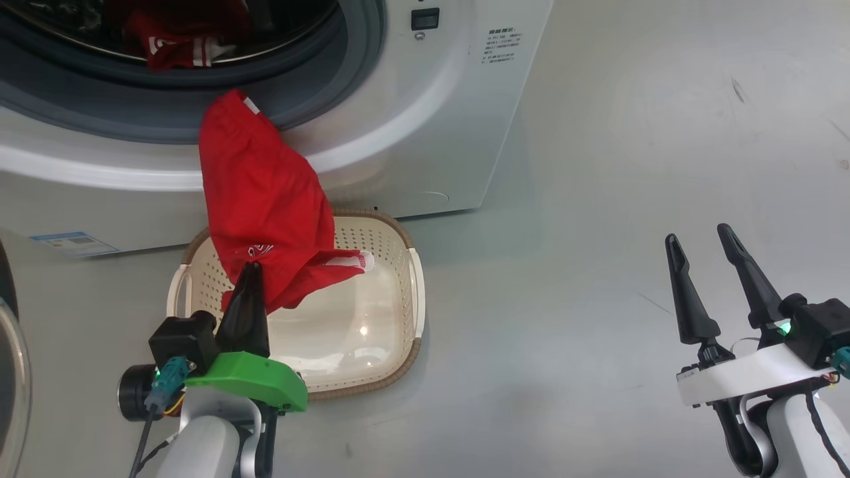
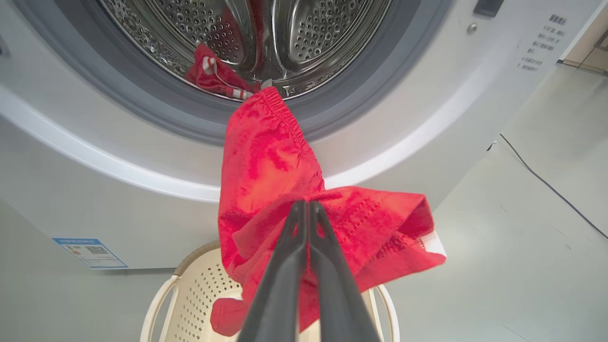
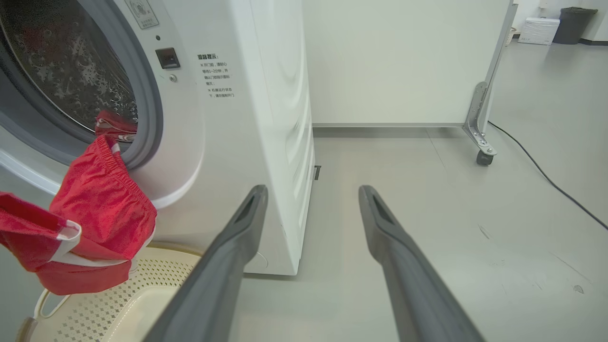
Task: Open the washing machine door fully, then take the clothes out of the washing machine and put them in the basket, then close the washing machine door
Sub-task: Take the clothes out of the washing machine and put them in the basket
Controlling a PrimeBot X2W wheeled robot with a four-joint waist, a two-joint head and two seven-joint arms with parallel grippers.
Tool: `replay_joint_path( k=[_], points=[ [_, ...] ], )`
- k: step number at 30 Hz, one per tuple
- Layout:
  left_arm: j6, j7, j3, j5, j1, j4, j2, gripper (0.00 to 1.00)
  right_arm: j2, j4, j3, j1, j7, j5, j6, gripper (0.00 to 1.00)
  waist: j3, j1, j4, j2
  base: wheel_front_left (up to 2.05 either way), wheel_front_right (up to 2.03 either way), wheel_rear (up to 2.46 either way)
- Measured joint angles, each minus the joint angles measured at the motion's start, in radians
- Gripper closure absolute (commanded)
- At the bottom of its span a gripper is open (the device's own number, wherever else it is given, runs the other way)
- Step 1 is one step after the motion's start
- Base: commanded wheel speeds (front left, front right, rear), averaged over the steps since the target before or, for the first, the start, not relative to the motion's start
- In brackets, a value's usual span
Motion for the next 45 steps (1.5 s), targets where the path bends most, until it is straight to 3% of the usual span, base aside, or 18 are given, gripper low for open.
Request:
replay_joint_path(
  k=[30, 31, 33, 34, 35, 36, 45],
  points=[
    [0.000, 0.030, 0.083, -0.057, -0.316, 0.588, -0.003, 1.00, -0.027, -0.014, 0.046, -0.126, 0.000, 0.068, 0.000, 0.00, 0.201, 0.0000, -0.127, 0.0000, 0.00, 0.00, 0.00],
    [0.000, 0.029, 0.081, -0.061, -0.322, 0.598, -0.003, 0.95, -0.027, -0.012, 0.046, -0.127, 0.000, 0.068, 0.000, 0.00, 0.202, 0.0000, -0.129, 0.0000, 0.00, 0.00, 0.00],
    [0.000, 0.028, 0.081, -0.064, -0.335, 0.615, -0.003, 0.53, -0.027, -0.010, 0.046, -0.129, 0.000, 0.069, 0.000, 0.00, 0.203, 0.0000, -0.130, 0.0000, 0.00, 0.00, 0.00],
    [0.000, 0.028, 0.080, -0.064, -0.343, 0.622, -0.003, 0.43, -0.026, -0.009, 0.045, -0.131, 0.000, 0.070, 0.000, 0.00, 0.203, 0.0000, -0.130, 0.0000, 0.00, 0.00, 0.00],
    [0.000, 0.024, 0.079, -0.065, -0.351, 0.630, -0.003, 0.24, -0.026, -0.008, 0.045, -0.133, 0.000, 0.070, 0.000, 0.00, 0.203, 0.0000, -0.130, 0.0000, 0.00, 0.00, 0.00],
    [0.000, 0.016, 0.074, -0.063, -0.358, 0.640, -0.003, 0.00, -0.026, -0.006, 0.042, -0.136, 0.000, 0.072, 0.000, 0.00, 0.202, 0.0000, -0.129, 0.0000, 0.00, 0.00, 0.00],
    [0.000, -0.030, 0.053, -0.069, -0.370, 0.665, -0.004, 0.00, -0.027, 0.012, 0.027, -0.141, 0.000, 0.075, 0.000, 0.00, 0.178, 0.0000, -0.112, 0.0000, 0.00, 0.00, 0.00]
  ],
)
